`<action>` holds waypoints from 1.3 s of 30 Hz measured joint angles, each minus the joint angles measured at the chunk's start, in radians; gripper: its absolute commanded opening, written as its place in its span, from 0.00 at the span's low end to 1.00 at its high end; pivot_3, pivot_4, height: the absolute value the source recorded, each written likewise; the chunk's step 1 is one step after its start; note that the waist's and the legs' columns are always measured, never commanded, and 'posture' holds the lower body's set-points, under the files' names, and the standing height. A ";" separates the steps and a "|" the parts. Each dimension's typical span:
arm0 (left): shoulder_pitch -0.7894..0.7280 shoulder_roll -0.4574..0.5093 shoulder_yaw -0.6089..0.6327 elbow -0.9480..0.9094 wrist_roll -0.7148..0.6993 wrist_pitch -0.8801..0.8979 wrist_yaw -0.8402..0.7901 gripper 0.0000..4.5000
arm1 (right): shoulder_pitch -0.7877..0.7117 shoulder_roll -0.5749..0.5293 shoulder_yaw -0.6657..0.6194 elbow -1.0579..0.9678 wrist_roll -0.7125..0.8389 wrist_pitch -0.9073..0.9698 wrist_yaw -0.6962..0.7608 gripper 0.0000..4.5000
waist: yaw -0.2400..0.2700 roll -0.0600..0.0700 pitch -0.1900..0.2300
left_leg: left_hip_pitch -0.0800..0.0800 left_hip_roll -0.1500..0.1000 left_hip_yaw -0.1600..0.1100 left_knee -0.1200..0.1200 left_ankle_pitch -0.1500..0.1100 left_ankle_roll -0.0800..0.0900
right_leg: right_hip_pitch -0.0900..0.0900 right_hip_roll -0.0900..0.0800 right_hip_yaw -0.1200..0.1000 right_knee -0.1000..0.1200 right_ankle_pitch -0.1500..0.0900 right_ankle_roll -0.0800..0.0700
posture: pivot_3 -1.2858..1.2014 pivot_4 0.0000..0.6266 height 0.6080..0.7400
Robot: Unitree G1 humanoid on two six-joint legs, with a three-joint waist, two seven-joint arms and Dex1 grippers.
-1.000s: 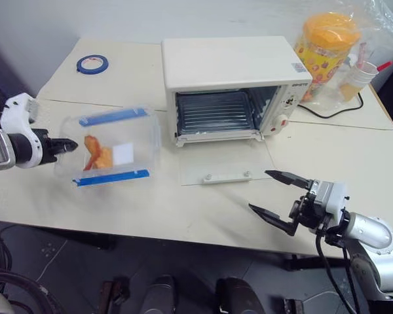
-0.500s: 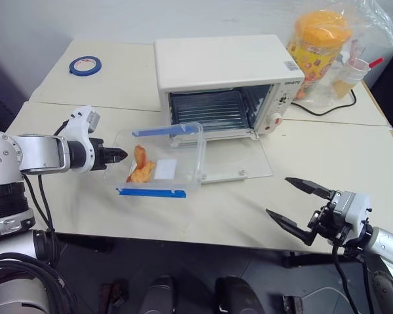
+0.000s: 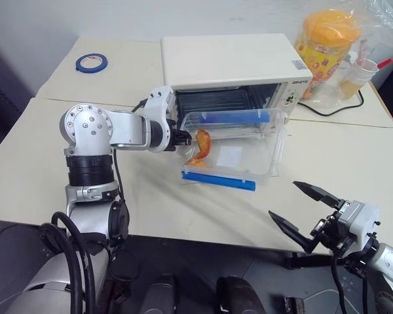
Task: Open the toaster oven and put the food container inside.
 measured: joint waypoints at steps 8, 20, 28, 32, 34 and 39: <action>0.000 0.026 -0.077 0.001 0.143 -0.003 -0.125 0.05 | 0.013 0.005 0.000 -0.017 -0.005 -0.001 -0.020 1.00 | 0.006 0.000 0.000 | -0.001 -0.001 0.000 0.001 0.000 0.000 | 0.000 -0.001 0.000 0.000 0.000 0.000 | 0.52 0.24 1.00; 0.000 -0.041 -0.052 -0.009 0.253 -0.040 -0.246 0.75 | 0.015 0.005 -0.001 -0.029 -0.006 -0.001 -0.041 1.00 | 0.003 0.000 0.000 | -0.001 0.000 0.000 0.001 0.000 0.000 | 0.000 0.000 0.000 0.001 0.000 0.000 | 0.52 0.24 1.00; 0.004 0.072 0.016 -0.013 0.204 -0.123 -0.489 0.90 | 0.021 -0.019 -0.068 -0.030 0.074 0.070 -0.048 1.00 | 0.000 0.000 0.000 | -0.001 0.000 0.000 0.002 0.000 0.000 | -0.001 0.001 0.000 0.002 0.000 0.000 | 0.52 0.24 1.00; 0.063 0.271 -0.046 -0.068 0.153 -0.219 -0.779 0.87 | 0.046 -0.072 -0.095 -0.054 0.180 0.163 -0.020 0.88 | -0.007 0.002 0.000 | 0.000 0.001 0.000 0.001 0.000 0.000 | -0.001 0.001 0.001 0.002 0.000 -0.001 | 0.52 0.24 1.00; 0.123 0.361 -0.084 -0.091 0.152 -0.322 -0.945 0.78 | 0.065 -0.111 -0.089 -0.087 0.228 0.222 0.004 0.74 | -0.007 0.003 -0.001 | 0.000 0.001 0.000 0.001 0.000 0.000 | 0.000 0.001 0.001 0.001 -0.001 -0.001 | 0.52 0.24 1.00; 0.329 0.539 -0.178 -0.082 0.229 -0.631 -1.296 0.51 | 0.037 -0.159 0.025 -0.142 0.244 0.350 -0.002 0.43 | -0.011 0.003 -0.001 | 0.000 0.001 0.000 0.001 0.000 0.001 | 0.001 0.000 0.002 0.001 -0.001 -0.002 | 0.52 0.24 1.00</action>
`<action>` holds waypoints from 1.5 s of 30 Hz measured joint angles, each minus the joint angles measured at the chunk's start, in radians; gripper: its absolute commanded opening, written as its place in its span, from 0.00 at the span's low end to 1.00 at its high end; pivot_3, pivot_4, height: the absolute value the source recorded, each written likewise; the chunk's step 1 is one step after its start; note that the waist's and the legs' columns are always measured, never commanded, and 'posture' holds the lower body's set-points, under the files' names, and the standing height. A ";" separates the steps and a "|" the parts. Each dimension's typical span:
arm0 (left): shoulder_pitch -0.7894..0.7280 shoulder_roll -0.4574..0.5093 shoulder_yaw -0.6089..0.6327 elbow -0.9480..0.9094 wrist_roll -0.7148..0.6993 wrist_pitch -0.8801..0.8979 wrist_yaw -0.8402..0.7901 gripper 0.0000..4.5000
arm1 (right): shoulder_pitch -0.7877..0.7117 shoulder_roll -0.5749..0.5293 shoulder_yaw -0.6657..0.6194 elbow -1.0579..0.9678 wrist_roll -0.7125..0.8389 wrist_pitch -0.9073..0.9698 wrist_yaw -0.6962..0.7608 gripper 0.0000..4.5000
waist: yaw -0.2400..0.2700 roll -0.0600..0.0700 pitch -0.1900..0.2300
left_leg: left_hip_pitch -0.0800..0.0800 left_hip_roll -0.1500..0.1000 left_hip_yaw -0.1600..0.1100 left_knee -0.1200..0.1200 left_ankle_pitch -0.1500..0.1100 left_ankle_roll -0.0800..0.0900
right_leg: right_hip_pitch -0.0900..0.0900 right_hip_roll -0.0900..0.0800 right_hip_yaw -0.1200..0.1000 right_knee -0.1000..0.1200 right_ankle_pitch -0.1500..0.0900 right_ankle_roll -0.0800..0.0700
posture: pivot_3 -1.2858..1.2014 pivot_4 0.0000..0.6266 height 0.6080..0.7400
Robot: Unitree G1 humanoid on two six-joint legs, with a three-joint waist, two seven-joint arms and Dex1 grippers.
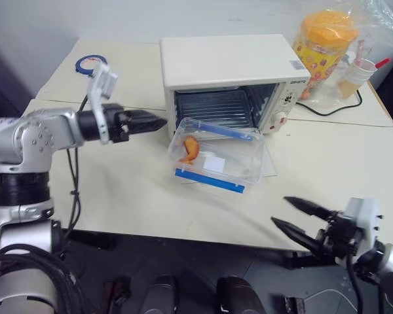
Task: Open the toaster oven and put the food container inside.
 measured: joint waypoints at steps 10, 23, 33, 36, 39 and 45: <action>0.314 -0.023 -0.159 -0.143 0.173 -0.475 -0.257 0.01 | -0.290 0.010 0.257 0.104 -0.179 0.095 -0.069 0.00 | 0.016 0.000 0.000 | -0.003 -0.001 -0.003 0.003 -0.001 0.003 | 0.000 -0.006 0.006 -0.001 0.000 -0.001 | 0.52 0.24 1.00; 0.239 -0.395 -0.164 -0.093 0.312 -0.542 0.173 0.01 | -0.659 0.115 0.323 0.412 -0.275 0.123 -0.106 0.00 | 0.007 0.000 0.000 | -0.003 -0.002 -0.001 0.004 -0.001 0.004 | -0.001 -0.003 -0.005 0.003 0.000 0.000 | 0.52 0.24 1.00; 0.153 -0.532 -0.183 0.059 0.409 -0.684 0.275 0.01 | -0.962 0.134 0.329 0.853 -0.427 -0.065 -0.043 0.00 | 0.001 0.000 0.000 | -0.004 -0.002 -0.001 0.004 -0.001 0.004 | -0.002 -0.003 -0.007 0.003 0.000 0.000 | 0.52 0.24 1.00; 0.126 -0.557 -0.185 0.108 0.435 -0.714 0.307 0.01 | -1.053 0.164 0.328 0.954 -0.456 -0.120 -0.032 0.00 | -0.010 0.000 0.000 | -0.004 -0.002 -0.002 0.003 -0.001 0.004 | -0.002 -0.003 -0.008 0.003 0.000 0.000 | 0.52 0.24 1.00; 0.088 -0.584 -0.168 0.196 0.469 -0.754 0.380 0.01 | -1.126 0.208 0.329 1.080 -0.497 -0.195 -0.035 0.00 | -0.015 0.000 0.000 | -0.004 -0.001 -0.002 0.003 -0.001 0.003 | -0.002 -0.003 -0.009 0.004 0.000 0.000 | 0.52 0.24 1.00; -0.016 -0.602 -0.123 0.354 0.512 -0.844 0.490 0.01 | -1.248 0.271 0.329 1.307 -0.570 -0.327 -0.066 0.00 | -0.019 0.000 0.000 | -0.004 -0.002 -0.001 0.003 0.000 0.003 | -0.004 -0.004 -0.010 0.004 0.000 0.000 | 0.52 0.24 1.00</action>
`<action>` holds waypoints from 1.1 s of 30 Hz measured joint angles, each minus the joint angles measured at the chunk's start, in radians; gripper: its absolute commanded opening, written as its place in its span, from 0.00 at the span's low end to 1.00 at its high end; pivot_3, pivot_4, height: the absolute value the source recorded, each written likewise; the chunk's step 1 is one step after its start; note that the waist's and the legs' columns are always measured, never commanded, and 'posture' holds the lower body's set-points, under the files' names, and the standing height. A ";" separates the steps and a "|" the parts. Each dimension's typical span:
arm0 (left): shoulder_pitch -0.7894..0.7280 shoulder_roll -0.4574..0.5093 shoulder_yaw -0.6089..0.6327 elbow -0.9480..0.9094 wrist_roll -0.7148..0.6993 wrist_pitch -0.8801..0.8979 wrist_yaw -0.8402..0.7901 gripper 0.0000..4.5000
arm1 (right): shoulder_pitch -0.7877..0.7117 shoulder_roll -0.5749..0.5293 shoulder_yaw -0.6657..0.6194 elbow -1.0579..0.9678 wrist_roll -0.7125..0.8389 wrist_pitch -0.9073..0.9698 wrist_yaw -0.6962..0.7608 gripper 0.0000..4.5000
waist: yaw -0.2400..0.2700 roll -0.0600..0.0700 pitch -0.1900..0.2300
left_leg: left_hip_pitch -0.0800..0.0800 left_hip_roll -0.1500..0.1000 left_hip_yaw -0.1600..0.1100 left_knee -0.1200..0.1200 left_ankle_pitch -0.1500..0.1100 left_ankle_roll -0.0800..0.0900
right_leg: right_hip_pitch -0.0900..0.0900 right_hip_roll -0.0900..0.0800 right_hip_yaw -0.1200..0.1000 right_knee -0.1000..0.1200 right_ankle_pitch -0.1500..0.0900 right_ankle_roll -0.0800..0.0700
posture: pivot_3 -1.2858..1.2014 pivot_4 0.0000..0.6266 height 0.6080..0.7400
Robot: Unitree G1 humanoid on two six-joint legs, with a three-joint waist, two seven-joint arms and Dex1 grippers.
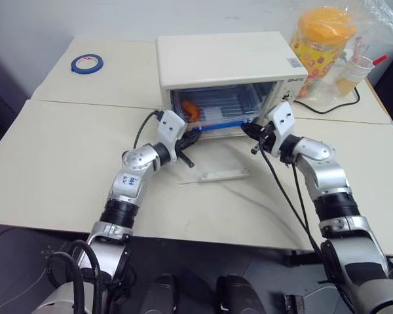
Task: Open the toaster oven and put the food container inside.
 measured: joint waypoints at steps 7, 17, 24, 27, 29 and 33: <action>-0.039 -0.008 0.037 0.078 -0.001 -0.065 -0.008 0.01 | -0.056 0.009 -0.005 0.102 -0.027 -0.073 0.008 0.00 | -0.003 0.000 0.000 | -0.001 -0.001 -0.001 0.000 0.000 0.000 | 0.000 -0.002 -0.006 0.000 0.000 0.000 | 0.52 0.24 1.00; 0.144 0.228 0.056 -0.155 -0.132 0.026 -0.368 0.01 | 0.245 -0.203 -0.087 -0.277 0.135 0.154 0.258 0.00 | -0.007 0.000 0.000 | -0.005 0.000 -0.002 0.001 0.000 0.000 | -0.003 -0.002 -0.007 0.000 0.000 0.000 | 0.52 0.24 1.00; 0.332 0.432 0.127 -0.289 -0.287 0.058 -0.676 0.01 | 0.397 -0.314 -0.127 -0.232 0.111 0.096 0.330 0.00 | -0.012 0.001 0.000 | 0.002 0.001 0.000 -0.001 0.000 0.000 | 0.003 -0.002 -0.005 -0.001 0.000 0.000 | 0.52 0.24 1.00; 0.383 0.488 0.146 -0.271 -0.294 0.051 -0.740 0.01 | 0.382 -0.295 -0.119 -0.109 0.077 0.034 0.340 0.00 | -0.017 0.001 0.001 | 0.001 0.001 0.000 0.000 0.000 0.000 | 0.003 -0.002 -0.006 -0.001 0.000 0.000 | 0.52 0.24 1.00; 0.388 0.505 0.164 -0.241 -0.294 0.033 -0.766 0.01 | 0.324 -0.240 -0.111 -0.008 0.068 -0.016 0.363 0.00 | -0.021 0.002 0.001 | 0.002 0.001 0.001 0.000 0.000 0.000 | 0.003 -0.002 -0.005 -0.001 0.000 0.000 | 0.52 0.24 1.00; 0.392 0.497 0.190 -0.246 -0.315 0.046 -0.754 0.01 | 0.264 -0.171 -0.102 0.090 0.070 -0.093 0.426 0.00 | -0.020 0.002 0.001 | 0.002 0.001 0.000 -0.001 0.000 0.000 | 0.002 -0.002 -0.006 -0.001 0.000 0.000 | 0.52 0.24 1.00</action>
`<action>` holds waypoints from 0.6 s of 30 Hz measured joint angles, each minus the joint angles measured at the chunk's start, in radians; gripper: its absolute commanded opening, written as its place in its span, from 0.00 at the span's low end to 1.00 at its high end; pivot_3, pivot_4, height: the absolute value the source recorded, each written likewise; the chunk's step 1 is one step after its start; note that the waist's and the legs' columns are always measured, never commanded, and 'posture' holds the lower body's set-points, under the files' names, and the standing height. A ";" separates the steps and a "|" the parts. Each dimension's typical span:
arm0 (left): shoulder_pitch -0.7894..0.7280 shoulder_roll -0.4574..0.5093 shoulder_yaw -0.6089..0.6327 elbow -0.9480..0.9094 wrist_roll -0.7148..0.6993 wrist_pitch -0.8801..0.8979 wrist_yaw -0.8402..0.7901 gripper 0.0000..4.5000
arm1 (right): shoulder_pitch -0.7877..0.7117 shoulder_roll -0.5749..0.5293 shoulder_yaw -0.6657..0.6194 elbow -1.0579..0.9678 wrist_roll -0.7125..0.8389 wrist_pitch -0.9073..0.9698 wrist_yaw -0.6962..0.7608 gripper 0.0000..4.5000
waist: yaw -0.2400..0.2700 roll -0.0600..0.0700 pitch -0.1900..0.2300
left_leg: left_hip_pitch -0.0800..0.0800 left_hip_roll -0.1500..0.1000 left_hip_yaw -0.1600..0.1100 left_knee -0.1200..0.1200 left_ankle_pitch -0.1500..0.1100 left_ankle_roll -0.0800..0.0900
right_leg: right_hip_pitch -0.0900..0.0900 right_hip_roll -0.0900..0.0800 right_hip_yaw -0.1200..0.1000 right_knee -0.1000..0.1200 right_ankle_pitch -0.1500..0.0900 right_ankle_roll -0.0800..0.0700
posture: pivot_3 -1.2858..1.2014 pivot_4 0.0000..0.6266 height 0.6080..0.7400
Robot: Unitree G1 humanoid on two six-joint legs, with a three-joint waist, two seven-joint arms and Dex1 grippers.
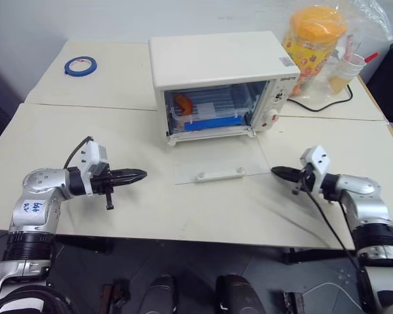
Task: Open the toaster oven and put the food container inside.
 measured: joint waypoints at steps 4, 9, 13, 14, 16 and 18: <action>0.043 -0.006 0.046 -0.075 -0.050 0.067 0.050 0.23 | 0.002 0.036 -0.013 -0.018 0.053 0.000 0.073 0.00 | 0.002 0.000 0.000 | -0.001 0.000 -0.001 0.000 0.000 0.000 | 0.000 -0.001 0.000 0.000 0.000 0.000 | 0.52 0.24 1.00; 0.078 -0.007 0.116 -0.166 -0.119 0.145 0.114 0.47 | 0.043 0.036 -0.066 -0.234 0.182 0.125 0.096 0.00 | 0.002 0.001 0.001 | -0.001 0.000 -0.002 0.000 0.000 0.000 | 0.000 -0.002 0.000 0.000 0.000 0.000 | 0.52 0.24 1.00; 0.122 -0.002 0.184 -0.221 -0.195 0.228 0.148 0.69 | 0.064 0.033 -0.092 -0.348 0.248 0.240 0.074 0.00 | 0.001 0.001 0.001 | -0.001 0.000 -0.002 0.000 0.000 0.000 | 0.000 -0.003 0.000 0.000 0.000 0.000 | 0.52 0.24 1.00; 0.142 0.000 0.206 -0.242 -0.212 0.246 0.156 0.75 | 0.051 0.033 -0.106 -0.361 0.275 0.272 0.051 0.00 | 0.000 0.002 0.001 | 0.000 0.001 -0.001 0.000 0.000 0.000 | 0.000 -0.003 0.001 0.000 0.000 0.000 | 0.52 0.24 1.00; 0.162 0.001 0.225 -0.270 -0.230 0.270 0.171 0.86 | -0.011 0.038 -0.153 -0.365 0.317 0.307 0.002 0.00 | 0.000 0.004 0.002 | 0.000 0.001 -0.001 0.000 0.000 0.000 | 0.000 -0.003 0.001 0.000 0.000 0.000 | 0.52 0.24 1.00; 0.161 -0.002 0.227 -0.282 -0.236 0.279 0.186 0.97 | -0.088 0.044 -0.184 -0.364 0.341 0.313 -0.032 0.00 | 0.001 0.004 0.003 | 0.000 0.001 -0.001 0.000 0.000 0.000 | 0.000 -0.002 0.001 0.000 0.000 0.000 | 0.52 0.24 1.00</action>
